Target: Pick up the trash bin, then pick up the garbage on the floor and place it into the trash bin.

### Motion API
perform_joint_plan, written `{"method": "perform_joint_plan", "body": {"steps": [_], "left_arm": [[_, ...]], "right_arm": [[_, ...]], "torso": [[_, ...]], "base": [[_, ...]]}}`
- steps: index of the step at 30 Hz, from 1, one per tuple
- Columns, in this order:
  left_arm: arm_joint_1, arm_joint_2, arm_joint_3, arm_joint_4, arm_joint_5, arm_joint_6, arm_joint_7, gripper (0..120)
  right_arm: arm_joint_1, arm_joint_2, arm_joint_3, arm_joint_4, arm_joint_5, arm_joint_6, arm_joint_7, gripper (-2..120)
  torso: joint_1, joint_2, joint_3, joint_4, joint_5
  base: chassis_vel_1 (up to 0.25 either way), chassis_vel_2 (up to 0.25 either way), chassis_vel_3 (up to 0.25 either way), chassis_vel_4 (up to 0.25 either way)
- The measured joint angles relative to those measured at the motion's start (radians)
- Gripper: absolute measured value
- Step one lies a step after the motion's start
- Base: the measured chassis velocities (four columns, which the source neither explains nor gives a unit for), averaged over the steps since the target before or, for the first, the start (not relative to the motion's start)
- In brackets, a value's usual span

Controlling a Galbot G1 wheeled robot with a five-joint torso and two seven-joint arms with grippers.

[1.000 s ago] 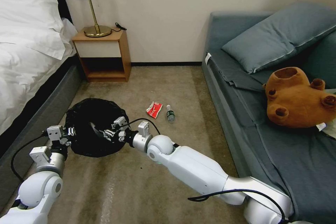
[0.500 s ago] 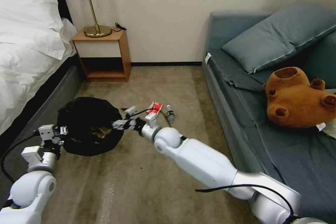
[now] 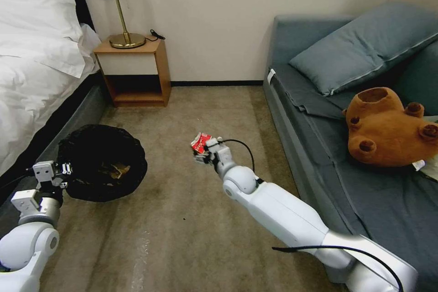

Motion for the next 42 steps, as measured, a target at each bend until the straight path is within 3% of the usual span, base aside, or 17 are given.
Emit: {"method": "perform_joint_plan", "body": {"steps": [7, 28, 42], "left_arm": [[0.000, 0.006, -0.004, 0.003, -0.003, 0.000, 0.000, 4], [0.013, -0.014, 0.005, 0.031, -0.002, -0.034, 0.019, 4], [0.026, -0.018, 0.003, 0.048, 0.001, -0.055, 0.033, 4]], "right_arm": [[-0.051, -0.026, 0.049, -0.005, -0.009, 0.009, -0.027, 100], [-0.123, -0.008, 0.107, -0.053, -0.040, 0.044, -0.093, 100], [-0.134, 0.004, 0.110, -0.063, -0.049, 0.057, -0.094, 100]], "torso": [[0.000, 0.000, 0.000, 0.0002, 0.0000], [0.000, 0.000, 0.000, 0.0002, -0.0002], [0.000, 0.000, 0.000, 0.0003, -0.0002]], "base": [[0.000, 0.000, 0.000, 0.000], [0.000, 0.000, 0.000, 0.000], [-0.166, 0.151, 0.148, -0.163]]}}
